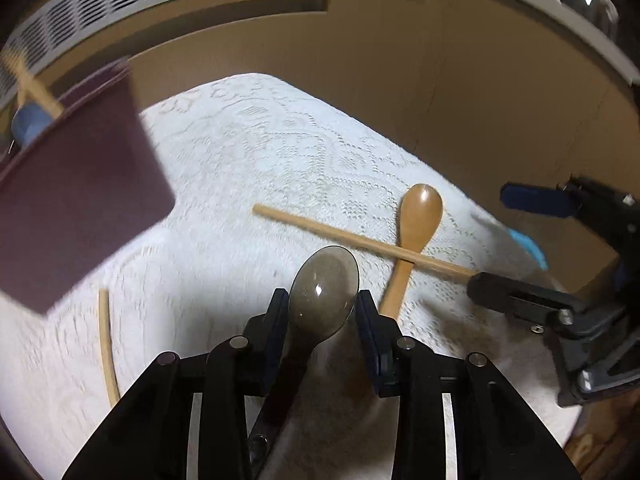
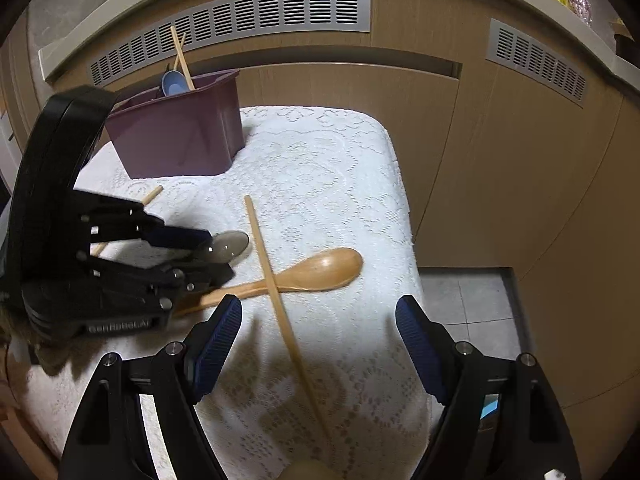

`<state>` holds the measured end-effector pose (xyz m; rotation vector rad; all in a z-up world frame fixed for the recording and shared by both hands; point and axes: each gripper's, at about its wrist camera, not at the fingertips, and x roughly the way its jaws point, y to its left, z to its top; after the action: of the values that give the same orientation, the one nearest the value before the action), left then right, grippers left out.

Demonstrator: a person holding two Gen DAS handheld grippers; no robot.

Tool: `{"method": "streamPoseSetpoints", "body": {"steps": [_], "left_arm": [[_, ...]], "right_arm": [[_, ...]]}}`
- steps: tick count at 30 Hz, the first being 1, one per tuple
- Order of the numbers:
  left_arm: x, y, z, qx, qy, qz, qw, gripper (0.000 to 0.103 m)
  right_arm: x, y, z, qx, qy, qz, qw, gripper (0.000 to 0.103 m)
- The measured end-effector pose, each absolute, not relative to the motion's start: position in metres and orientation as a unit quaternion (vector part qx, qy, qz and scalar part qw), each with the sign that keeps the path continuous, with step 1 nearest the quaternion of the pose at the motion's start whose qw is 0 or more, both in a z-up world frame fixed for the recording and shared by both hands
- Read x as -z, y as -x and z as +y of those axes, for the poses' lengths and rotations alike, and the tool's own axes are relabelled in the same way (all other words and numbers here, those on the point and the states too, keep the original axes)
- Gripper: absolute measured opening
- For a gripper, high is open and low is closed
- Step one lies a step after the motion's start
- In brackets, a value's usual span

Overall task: Organize utensils
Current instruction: 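Grasp the second grey spoon with the left tool while the right tool grasps a chopstick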

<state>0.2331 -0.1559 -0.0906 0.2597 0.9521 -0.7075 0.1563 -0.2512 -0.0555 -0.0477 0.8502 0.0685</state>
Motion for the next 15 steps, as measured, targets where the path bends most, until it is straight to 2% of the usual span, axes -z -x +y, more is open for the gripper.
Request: {"method": "streamPoseSetpoints", "body": {"steps": [2, 3, 7, 15], "left_arm": [[0.087, -0.228, -0.136, 0.324, -0.088, 0.449, 0.828, 0.035], [0.083, -0.223, -0.120, 0.313, -0.067, 0.445, 0.836, 0.035], [0.069, -0.202, -0.074, 0.279, -0.020, 0.421, 0.863, 0.035], [0.061, -0.188, -0.008, 0.224, 0.037, 0.413, 0.882, 0.035]], "right_arm": [[0.053, -0.157, -0.247, -0.037, 0.032, 0.414, 0.909, 0.075], [0.052, -0.158, -0.244, -0.040, 0.040, 0.416, 0.908, 0.071], [0.055, -0.175, -0.230, -0.060, 0.055, 0.446, 0.891, 0.042], [0.066, -0.219, -0.192, -0.093, 0.081, 0.480, 0.868, 0.027]]}}
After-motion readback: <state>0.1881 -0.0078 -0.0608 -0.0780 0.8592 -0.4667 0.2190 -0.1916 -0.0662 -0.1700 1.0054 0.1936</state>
